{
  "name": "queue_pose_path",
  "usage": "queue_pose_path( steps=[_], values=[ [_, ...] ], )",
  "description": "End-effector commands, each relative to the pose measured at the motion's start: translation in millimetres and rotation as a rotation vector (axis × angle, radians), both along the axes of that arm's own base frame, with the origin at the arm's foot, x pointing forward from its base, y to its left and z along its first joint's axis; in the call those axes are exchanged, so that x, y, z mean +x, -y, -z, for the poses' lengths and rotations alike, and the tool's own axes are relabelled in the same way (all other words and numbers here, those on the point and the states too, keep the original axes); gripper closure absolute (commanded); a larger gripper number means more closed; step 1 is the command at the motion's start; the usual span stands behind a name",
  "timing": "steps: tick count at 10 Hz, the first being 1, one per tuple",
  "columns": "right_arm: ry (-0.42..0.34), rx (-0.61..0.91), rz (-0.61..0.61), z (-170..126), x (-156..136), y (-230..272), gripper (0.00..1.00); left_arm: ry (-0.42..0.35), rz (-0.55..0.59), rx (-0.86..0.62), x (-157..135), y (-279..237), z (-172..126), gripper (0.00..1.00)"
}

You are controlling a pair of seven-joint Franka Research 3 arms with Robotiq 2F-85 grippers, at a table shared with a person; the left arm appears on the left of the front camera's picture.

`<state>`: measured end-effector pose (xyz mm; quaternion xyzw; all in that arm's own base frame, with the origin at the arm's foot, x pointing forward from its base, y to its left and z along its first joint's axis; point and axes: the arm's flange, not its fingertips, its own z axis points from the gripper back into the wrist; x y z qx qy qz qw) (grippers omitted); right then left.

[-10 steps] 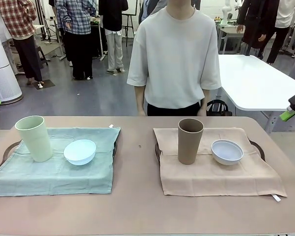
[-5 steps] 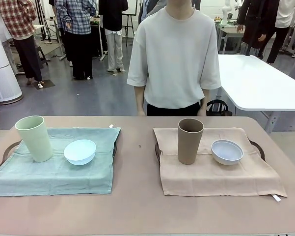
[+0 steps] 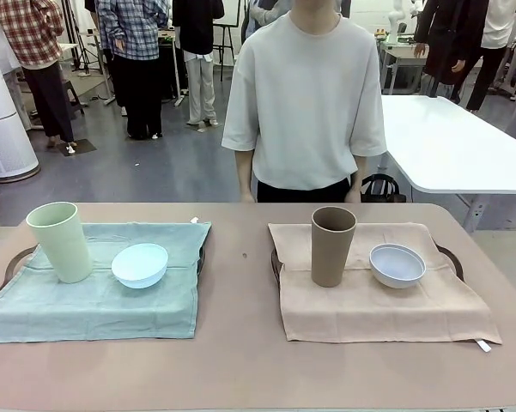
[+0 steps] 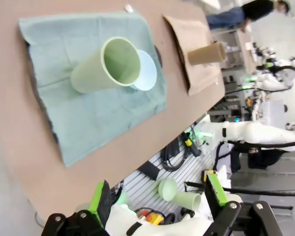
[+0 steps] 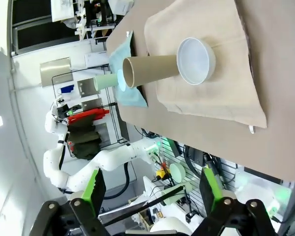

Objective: Set up a tray with a mat and arrange the tableware.
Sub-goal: Place the Picnic Bowl and Reusable plastic cup back onto the Handle tray in front of the human's position.

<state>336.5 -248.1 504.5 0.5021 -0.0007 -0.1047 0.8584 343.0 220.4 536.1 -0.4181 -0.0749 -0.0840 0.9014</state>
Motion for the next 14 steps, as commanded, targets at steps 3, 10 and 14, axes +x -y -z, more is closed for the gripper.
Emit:
queue_pose_path(
  steps=[3,10,14],
  values=[
    [-0.024,-0.033,-0.025,4.6,3.7,-3.4,0.00,-0.030,0.061,0.068,1.8,-0.8,2.7,0.00],
    [-0.017,-0.013,-0.002,3.1,0.4,0.6,0.00,-0.008,-0.016,0.022,0.7,-8.3,-2.4,0.00],
    [-0.017,-0.013,-0.002,3.1,0.4,0.6,0.00,-0.008,-0.016,0.022,0.7,-8.3,-2.4,0.00]
  ],
)
